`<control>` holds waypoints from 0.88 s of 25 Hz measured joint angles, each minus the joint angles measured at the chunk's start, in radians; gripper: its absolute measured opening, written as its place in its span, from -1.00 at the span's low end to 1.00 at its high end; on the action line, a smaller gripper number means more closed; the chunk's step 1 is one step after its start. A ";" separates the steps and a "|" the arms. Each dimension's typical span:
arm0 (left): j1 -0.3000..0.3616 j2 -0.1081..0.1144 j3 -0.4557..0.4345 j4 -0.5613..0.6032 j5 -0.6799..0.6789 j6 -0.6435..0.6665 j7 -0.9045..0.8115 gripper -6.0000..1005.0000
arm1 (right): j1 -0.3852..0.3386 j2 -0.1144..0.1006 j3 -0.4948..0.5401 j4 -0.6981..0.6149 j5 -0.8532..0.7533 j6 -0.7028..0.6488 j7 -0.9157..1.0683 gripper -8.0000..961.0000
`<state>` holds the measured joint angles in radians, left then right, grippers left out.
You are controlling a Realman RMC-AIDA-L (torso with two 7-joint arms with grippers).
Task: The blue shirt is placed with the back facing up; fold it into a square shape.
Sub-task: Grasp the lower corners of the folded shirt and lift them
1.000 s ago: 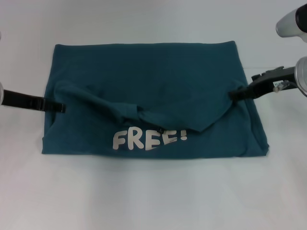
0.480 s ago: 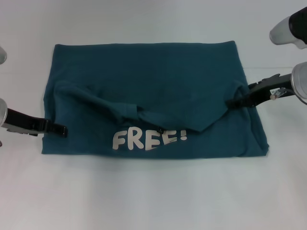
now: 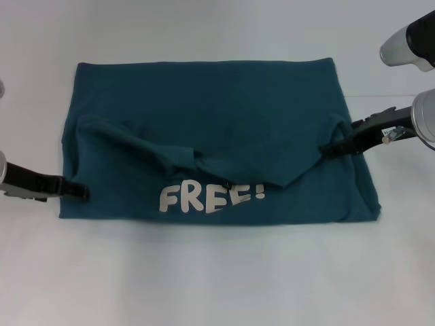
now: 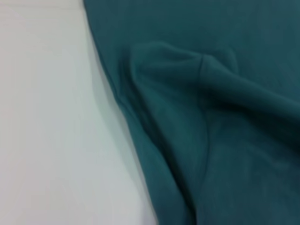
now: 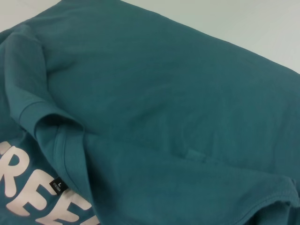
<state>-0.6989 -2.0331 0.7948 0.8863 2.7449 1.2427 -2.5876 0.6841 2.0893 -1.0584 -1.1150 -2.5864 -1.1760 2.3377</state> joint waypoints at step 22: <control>-0.016 -0.021 0.017 -0.080 0.036 -0.076 0.009 0.83 | -0.010 0.003 0.000 0.001 0.006 0.004 -0.001 0.91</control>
<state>-0.7150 -2.0544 0.8122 0.8067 2.7811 1.1663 -2.5788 0.6741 2.0919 -1.0585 -1.1143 -2.5807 -1.1720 2.3363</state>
